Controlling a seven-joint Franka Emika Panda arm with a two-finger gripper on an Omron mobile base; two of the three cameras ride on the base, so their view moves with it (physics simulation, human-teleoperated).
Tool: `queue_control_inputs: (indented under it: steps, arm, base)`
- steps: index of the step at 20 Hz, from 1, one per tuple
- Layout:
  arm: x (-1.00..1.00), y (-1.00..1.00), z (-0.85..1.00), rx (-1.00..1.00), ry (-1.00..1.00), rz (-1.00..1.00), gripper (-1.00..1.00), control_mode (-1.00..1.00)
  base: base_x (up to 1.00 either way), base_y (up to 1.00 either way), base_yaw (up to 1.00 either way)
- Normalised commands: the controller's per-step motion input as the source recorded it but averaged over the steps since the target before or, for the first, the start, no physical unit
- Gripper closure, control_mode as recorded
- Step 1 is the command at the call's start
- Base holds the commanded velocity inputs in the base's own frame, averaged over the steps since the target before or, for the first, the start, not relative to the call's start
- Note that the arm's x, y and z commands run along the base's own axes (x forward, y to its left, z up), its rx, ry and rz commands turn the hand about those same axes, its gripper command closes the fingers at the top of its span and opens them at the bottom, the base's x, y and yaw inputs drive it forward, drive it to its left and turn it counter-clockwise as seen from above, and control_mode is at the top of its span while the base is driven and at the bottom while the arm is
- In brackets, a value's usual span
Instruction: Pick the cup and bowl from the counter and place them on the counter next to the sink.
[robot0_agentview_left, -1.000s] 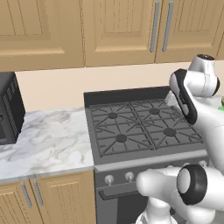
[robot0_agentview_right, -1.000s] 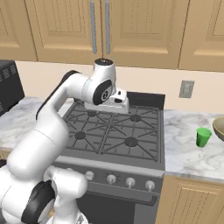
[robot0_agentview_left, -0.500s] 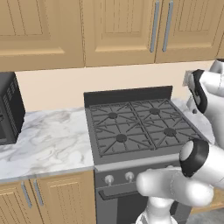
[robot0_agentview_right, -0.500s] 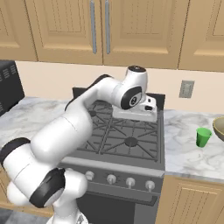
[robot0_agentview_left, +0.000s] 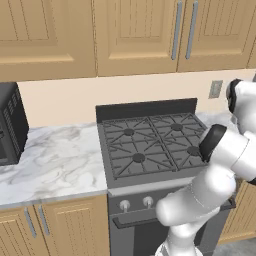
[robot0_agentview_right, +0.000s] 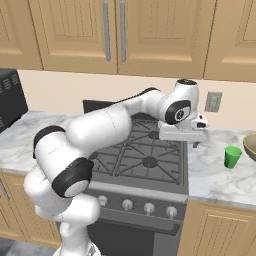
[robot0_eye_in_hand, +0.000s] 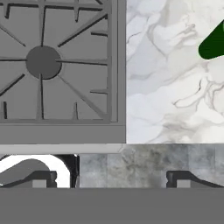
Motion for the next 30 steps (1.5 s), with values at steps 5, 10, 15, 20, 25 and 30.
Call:
queue_control_inputs:
  steps: [5,10,15,20,25,30]
  arm:
    - [0.39,-0.92,-0.1,0.0,-0.01,0.05,-1.0,-1.0]
    - [0.32,-0.58,-0.01,0.0,-0.06,0.11,-1.0,-1.0]
    - [0.2,-0.37,-0.13,0.0,-0.08,0.08,-1.0,-1.0]
    - [0.16,-0.34,-0.2,0.0,-0.06,0.07,-1.0,-1.0]
    - [0.17,-0.2,-0.04,0.0,-0.01,0.05,-1.0,-1.0]
    - [0.24,-0.01,0.0,0.0,0.01,0.0,-1.0,-1.0]
  base:
    - [0.0,0.0,0.0]
    - [0.0,0.0,0.0]
    - [0.0,0.0,0.0]
    - [0.0,0.0,0.0]
    - [0.0,0.0,0.0]
    - [0.0,0.0,0.0]
